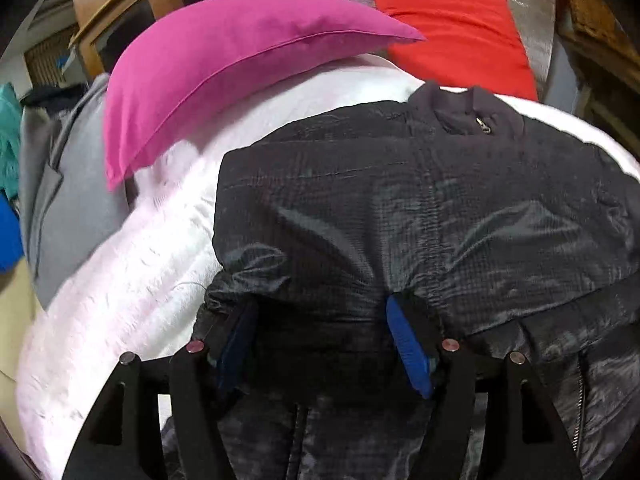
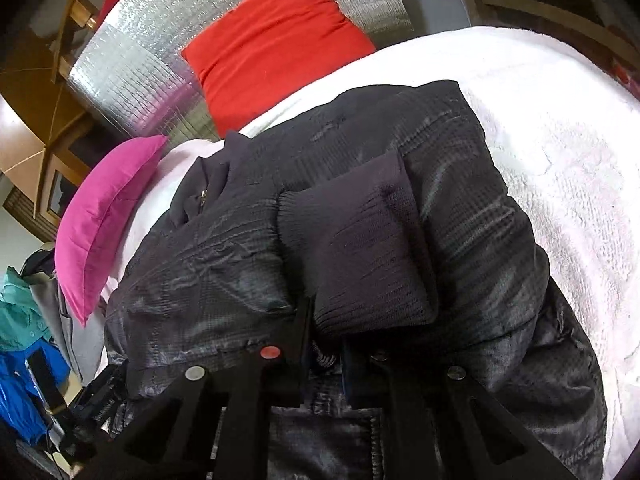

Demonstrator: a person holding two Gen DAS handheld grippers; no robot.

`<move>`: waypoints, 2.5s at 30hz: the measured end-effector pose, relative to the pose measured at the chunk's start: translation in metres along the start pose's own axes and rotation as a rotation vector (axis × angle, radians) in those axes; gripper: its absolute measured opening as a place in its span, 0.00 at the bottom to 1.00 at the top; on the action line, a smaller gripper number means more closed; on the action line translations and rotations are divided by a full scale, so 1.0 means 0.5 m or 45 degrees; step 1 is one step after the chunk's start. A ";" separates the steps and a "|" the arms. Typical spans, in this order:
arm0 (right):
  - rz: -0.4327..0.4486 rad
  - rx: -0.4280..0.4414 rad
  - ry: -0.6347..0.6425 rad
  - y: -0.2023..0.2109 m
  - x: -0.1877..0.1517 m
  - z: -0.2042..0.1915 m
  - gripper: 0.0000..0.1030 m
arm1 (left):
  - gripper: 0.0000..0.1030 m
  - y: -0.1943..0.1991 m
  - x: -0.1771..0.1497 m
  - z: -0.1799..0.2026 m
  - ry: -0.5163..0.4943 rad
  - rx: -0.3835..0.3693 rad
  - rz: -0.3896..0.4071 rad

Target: Fold large clothes

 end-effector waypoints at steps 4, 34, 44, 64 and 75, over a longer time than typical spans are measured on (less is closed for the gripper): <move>-0.012 -0.010 -0.002 -0.002 0.000 -0.002 0.13 | 0.66 0.019 0.010 -0.014 0.029 -0.037 -0.034; -0.058 0.080 0.010 -0.052 0.068 -0.087 0.65 | 0.73 -0.001 0.040 0.038 0.034 -0.160 -0.016; 0.016 0.054 0.142 0.007 0.062 -0.154 0.70 | 0.73 -0.002 0.044 0.035 0.020 -0.162 -0.023; -0.044 0.009 0.213 -0.051 0.044 -0.163 0.77 | 0.74 0.045 0.059 -0.102 0.220 -0.182 0.103; -0.003 0.040 0.357 -0.015 0.028 -0.202 0.77 | 0.73 -0.047 0.089 -0.254 0.492 -0.431 -0.027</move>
Point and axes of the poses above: each gripper's, at about its wrist camera, not at the fingertips, and y roughly against the way its jaws point, z to its right, x to its top, the point moved 5 cm from there along -y, roughly the way its jaws point, and after that the axes turned 5 degrees about -y, right-handed, at the moved point
